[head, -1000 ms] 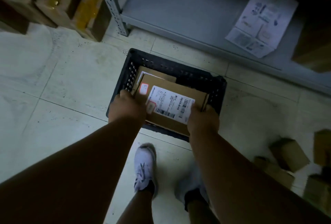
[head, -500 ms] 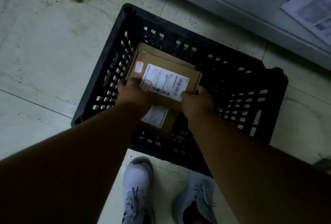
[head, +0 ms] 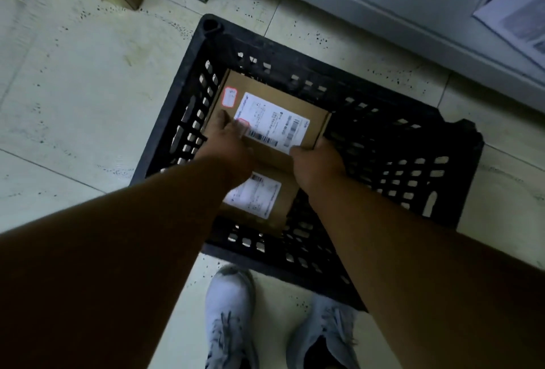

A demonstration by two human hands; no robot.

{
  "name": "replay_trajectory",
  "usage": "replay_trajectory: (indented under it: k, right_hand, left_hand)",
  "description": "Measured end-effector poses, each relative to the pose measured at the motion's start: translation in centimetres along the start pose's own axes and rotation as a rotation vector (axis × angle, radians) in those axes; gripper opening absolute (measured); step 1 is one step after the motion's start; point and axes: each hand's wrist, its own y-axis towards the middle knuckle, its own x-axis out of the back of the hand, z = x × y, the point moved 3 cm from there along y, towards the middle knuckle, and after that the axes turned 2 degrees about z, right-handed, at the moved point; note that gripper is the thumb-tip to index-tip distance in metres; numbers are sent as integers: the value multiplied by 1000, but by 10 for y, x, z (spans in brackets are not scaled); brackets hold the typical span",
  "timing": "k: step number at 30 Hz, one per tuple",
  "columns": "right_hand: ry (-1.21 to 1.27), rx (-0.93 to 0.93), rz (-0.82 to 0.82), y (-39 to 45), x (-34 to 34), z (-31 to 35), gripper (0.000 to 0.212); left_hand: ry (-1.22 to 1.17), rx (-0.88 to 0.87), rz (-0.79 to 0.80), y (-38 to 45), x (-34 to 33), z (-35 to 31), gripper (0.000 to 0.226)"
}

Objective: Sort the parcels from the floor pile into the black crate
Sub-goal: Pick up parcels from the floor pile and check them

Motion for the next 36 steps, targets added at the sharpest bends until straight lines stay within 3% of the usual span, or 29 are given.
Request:
replay_trajectory:
  k: [4, 6, 9, 13, 18, 27, 36]
  right_hand:
    - [-160, 156, -54, -46, 41, 21, 52]
    - [-254, 230, -105, -83, 70, 32, 66]
    - [-301, 316, -182, -148, 120, 46, 78]
    - [-271, 322, -318, -244, 192, 53, 85]
    - [-245, 255, -495, -354, 270, 33, 88]
    - [-212, 18, -665, -503, 384, -87, 96]
    - [-167, -159, -753, -651, 514, -260, 85]
  left_hand:
    - [-42, -41, -18, -48, 27, -29, 63]
    - [4, -79, 5, -86, 40, -51, 62]
    - [127, -237, 7, -155, 66, -109, 56]
    - [243, -520, -86, -256, 95, -190, 57]
    - [387, -726, -53, -369, 100, -259, 63]
    - [618, -998, 32, -543, 26, -316, 70]
    - [662, -1206, 114, -733, -118, -402, 68]
